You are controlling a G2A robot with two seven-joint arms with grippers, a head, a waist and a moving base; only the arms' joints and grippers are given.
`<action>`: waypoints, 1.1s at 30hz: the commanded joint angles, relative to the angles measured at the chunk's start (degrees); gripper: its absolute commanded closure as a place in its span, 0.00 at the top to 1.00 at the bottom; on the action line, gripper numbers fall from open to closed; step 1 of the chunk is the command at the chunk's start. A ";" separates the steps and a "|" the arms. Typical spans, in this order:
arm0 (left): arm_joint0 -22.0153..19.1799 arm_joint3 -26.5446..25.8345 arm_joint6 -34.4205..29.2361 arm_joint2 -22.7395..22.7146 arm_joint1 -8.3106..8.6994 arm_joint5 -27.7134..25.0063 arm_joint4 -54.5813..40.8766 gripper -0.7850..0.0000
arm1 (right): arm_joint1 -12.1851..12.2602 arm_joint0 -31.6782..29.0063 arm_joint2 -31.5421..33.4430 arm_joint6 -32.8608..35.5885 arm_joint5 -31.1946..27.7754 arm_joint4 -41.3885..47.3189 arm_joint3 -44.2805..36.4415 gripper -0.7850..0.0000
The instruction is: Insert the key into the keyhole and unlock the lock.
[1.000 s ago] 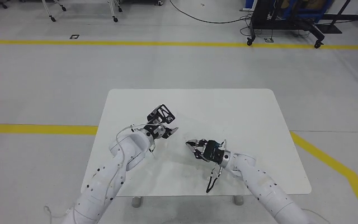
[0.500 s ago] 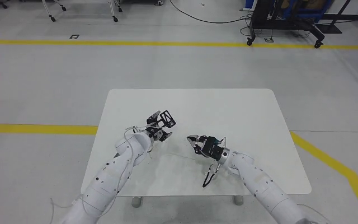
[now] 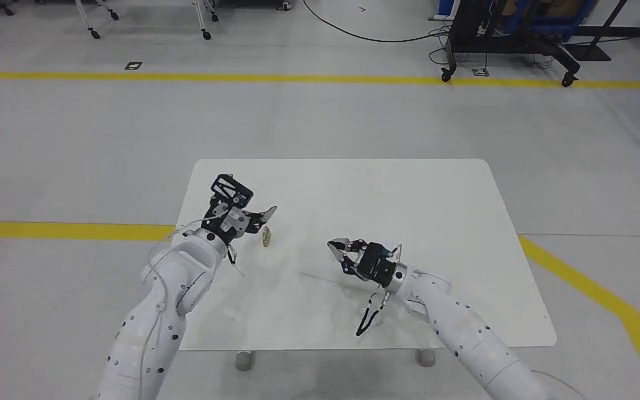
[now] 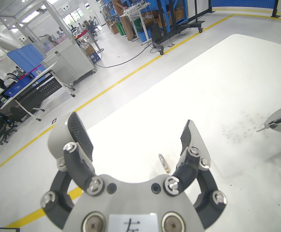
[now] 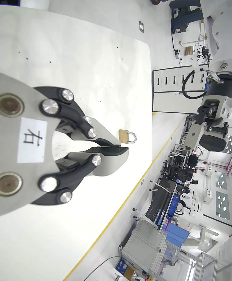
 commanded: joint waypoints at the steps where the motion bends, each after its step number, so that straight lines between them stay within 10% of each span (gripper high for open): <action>1: -0.07 0.05 0.01 0.11 -0.01 -0.01 0.08 1.00 | 0.00 0.00 0.00 0.00 0.00 0.00 -0.01 0.00; 7: 1.02 1.68 2.04 0.31 -0.46 2.38 -5.73 1.00 | -0.75 -0.76 0.11 -3.18 -2.20 8.63 -1.23 0.00; 17: -3.75 12.72 -18.70 -4.05 -1.09 -11.03 -67.19 1.00 | -4.09 1.42 -1.77 -3.80 -15.72 39.55 6.47 0.00; 27: -2.95 11.17 -17.28 -3.04 -1.02 -11.86 -63.60 1.00 | -4.09 1.42 -1.77 -3.80 -15.72 39.55 6.47 0.00; 33: -1.33 10.19 -17.85 -1.12 -1.14 -14.51 -70.81 1.00 | -5.79 2.11 -4.22 6.93 -27.71 62.38 12.99 0.00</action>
